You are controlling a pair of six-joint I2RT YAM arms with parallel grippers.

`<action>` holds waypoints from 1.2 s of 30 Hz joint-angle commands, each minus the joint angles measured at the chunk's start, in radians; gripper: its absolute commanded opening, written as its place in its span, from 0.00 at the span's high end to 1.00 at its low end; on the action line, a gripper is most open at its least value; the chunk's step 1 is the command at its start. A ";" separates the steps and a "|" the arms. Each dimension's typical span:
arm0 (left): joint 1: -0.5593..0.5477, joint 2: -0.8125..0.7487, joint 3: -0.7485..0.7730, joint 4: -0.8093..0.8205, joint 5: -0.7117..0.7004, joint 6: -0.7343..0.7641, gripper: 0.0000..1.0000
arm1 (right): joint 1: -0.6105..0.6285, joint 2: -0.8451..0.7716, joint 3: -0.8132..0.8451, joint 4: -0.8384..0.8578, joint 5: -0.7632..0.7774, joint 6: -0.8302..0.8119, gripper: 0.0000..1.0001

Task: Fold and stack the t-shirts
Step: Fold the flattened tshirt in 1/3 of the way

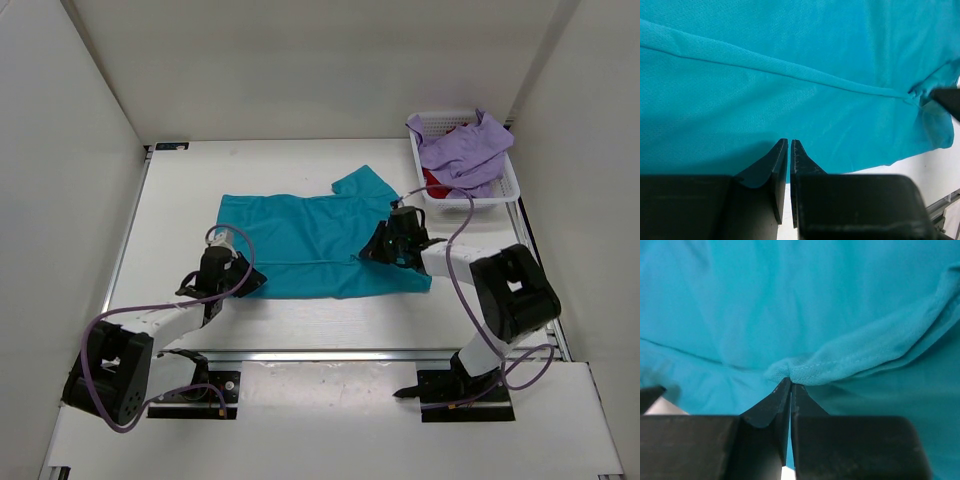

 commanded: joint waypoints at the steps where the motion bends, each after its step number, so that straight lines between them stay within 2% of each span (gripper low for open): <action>1: -0.010 -0.027 -0.006 0.005 0.001 0.003 0.81 | -0.024 0.087 0.165 0.011 -0.033 -0.013 1.00; 3: -0.018 -0.032 0.002 -0.006 -0.005 -0.003 0.81 | -0.037 0.153 0.250 -0.020 -0.056 -0.019 0.99; 6: -0.021 -0.047 -0.002 -0.018 -0.020 -0.002 0.80 | -0.026 0.165 0.328 -0.063 -0.078 -0.037 0.88; 8: -0.033 -0.060 0.003 -0.026 -0.023 -0.001 0.81 | -0.012 0.142 0.314 -0.086 -0.046 -0.057 0.75; 11: -0.064 -0.063 0.015 -0.043 -0.055 0.011 0.80 | 0.005 0.050 0.231 -0.080 -0.026 -0.073 0.65; 13: -0.090 -0.044 0.037 -0.058 -0.088 0.017 0.80 | -0.015 -0.028 0.140 -0.071 -0.018 -0.074 0.63; 14: -0.092 -0.034 0.044 -0.058 -0.088 0.021 0.81 | -0.018 -0.049 0.080 -0.060 -0.015 -0.070 0.67; 15: -0.095 -0.020 0.052 -0.060 -0.091 0.023 0.80 | -0.026 -0.081 0.043 -0.048 -0.023 -0.064 0.80; 18: -0.084 0.014 0.067 -0.064 -0.102 0.032 0.80 | -0.020 -0.143 -0.050 -0.063 0.008 -0.073 0.97; 24: 0.065 0.088 0.020 -0.087 0.065 0.050 0.80 | -0.034 -0.140 -0.154 -0.118 0.057 -0.106 1.00; 26: 0.062 0.075 0.000 -0.113 0.079 0.052 0.77 | -0.025 -0.151 -0.177 -0.132 0.065 -0.103 1.00; 31: 0.054 -0.024 -0.101 -0.138 0.082 0.026 0.77 | 0.055 -0.217 -0.258 -0.196 0.106 -0.056 1.00; 33: 0.039 -0.125 -0.155 -0.198 0.067 0.012 0.77 | 0.096 -0.266 -0.292 -0.210 0.109 -0.032 1.00; 36: 0.036 -0.214 -0.173 -0.250 0.052 -0.005 0.75 | 0.086 -0.316 -0.297 -0.232 0.089 -0.028 1.00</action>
